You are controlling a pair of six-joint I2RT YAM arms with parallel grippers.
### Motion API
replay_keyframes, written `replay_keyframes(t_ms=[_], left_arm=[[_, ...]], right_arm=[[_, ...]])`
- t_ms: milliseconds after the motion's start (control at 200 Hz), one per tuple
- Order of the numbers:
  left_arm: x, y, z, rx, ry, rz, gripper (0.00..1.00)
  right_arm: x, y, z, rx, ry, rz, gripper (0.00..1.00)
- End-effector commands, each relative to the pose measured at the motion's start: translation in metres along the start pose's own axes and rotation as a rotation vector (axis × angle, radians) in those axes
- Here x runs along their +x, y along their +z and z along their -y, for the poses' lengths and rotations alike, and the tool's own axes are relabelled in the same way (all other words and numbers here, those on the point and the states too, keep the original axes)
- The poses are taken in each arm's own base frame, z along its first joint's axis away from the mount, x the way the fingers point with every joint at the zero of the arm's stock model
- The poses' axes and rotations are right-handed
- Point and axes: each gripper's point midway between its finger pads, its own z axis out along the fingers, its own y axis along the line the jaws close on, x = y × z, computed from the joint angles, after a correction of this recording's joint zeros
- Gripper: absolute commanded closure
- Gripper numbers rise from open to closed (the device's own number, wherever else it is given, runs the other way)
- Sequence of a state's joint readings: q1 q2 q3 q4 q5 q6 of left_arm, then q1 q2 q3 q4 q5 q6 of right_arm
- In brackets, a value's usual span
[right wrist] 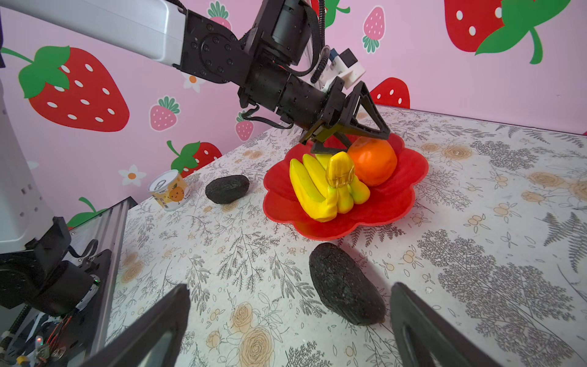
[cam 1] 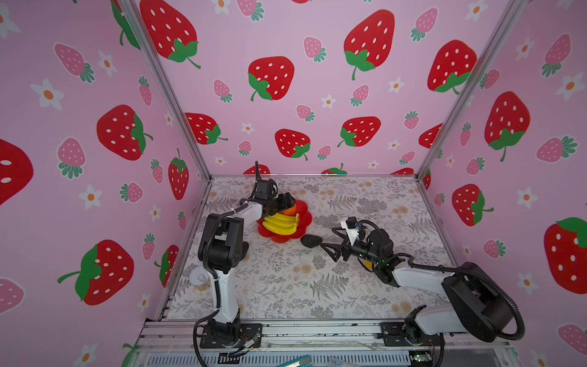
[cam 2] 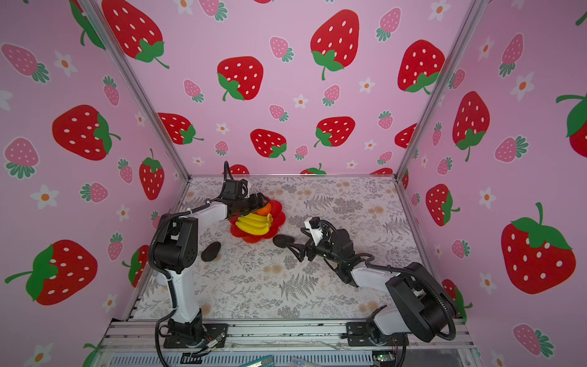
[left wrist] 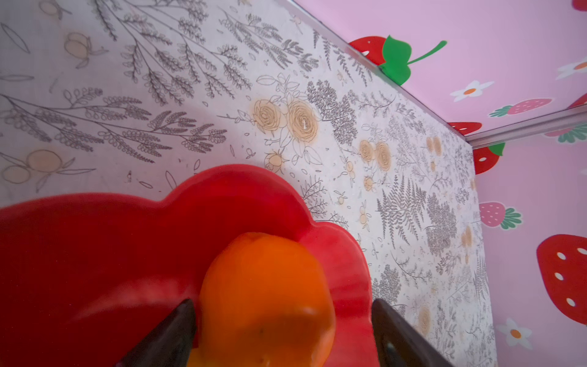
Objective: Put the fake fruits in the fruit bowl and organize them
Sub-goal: 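Reach the left gripper across to the yellow pear and grasp it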
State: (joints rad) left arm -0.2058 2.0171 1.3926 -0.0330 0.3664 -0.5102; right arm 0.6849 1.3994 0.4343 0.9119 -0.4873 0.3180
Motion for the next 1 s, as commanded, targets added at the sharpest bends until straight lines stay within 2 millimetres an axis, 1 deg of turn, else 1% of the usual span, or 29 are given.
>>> replay_keyframes(t_ms=[0,45,140,255,335,405,415,450,555,595,650,740,785,800,820,855,911,921,996], left_arm=[[-0.026,-0.028,0.029,0.024,0.098,0.082,0.08],[-0.029,-0.035,0.032,0.02,0.111,0.097,0.07],[-0.029,-0.046,0.036,0.008,0.136,0.106,0.06],[-0.019,-0.063,0.048,-0.026,0.213,0.122,0.05],[0.0,-0.075,0.061,-0.056,0.291,0.113,0.05],[0.022,-0.085,0.075,-0.067,0.363,0.097,0.05],[0.023,-0.086,0.073,-0.089,0.37,0.103,0.05],[0.036,-0.09,0.08,-0.098,0.408,0.098,0.05],[0.073,-0.107,0.111,-0.078,0.512,0.084,0.05],[0.087,-0.112,0.124,-0.056,0.543,0.068,0.05],[0.106,-0.116,0.141,-0.028,0.582,0.042,0.05],[0.136,-0.112,0.162,0.039,0.622,-0.01,0.05],[0.152,-0.104,0.169,0.087,0.628,-0.048,0.05],[0.156,-0.101,0.173,0.11,0.63,-0.058,0.05],[0.162,-0.097,0.177,0.138,0.631,-0.074,0.05],[0.174,-0.088,0.182,0.188,0.636,-0.108,0.05],[0.19,-0.073,0.193,0.257,0.658,-0.144,0.05],[0.193,-0.071,0.194,0.269,0.662,-0.147,0.05],[0.215,-0.055,0.211,0.364,0.705,-0.178,0.05]], right_arm=[[-0.007,0.002,0.001,-0.008,0.005,0.014,0.01],[-0.007,0.001,0.002,-0.005,0.012,0.016,0.01],[-0.009,-0.002,0.006,0.004,0.031,0.027,0.01],[-0.011,-0.009,0.017,0.041,0.061,0.045,0.01],[-0.013,-0.016,0.025,0.066,0.087,0.064,0.01],[-0.015,-0.023,0.032,0.088,0.11,0.078,0.01],[-0.014,-0.024,0.032,0.092,0.114,0.078,0.01],[-0.015,-0.027,0.037,0.107,0.126,0.083,0.01],[-0.018,-0.045,0.044,0.145,0.174,0.118,0.01],[-0.015,-0.054,0.047,0.174,0.199,0.122,0.01],[-0.004,-0.066,0.051,0.232,0.243,0.101,0.01],[0.016,-0.086,0.049,0.298,0.296,0.07,0.01],[0.025,-0.095,0.047,0.315,0.334,0.066,0.01],[0.026,-0.097,0.044,0.313,0.344,0.069,0.01],[0.021,-0.102,0.039,0.303,0.344,0.097,0.01],[0.021,-0.108,0.034,0.296,0.36,0.118,0.01],[0.028,-0.116,0.028,0.301,0.381,0.129,0.01],[0.026,-0.118,0.026,0.299,0.378,0.139,0.01],[0.034,-0.127,0.023,0.322,0.382,0.138,0.01]])
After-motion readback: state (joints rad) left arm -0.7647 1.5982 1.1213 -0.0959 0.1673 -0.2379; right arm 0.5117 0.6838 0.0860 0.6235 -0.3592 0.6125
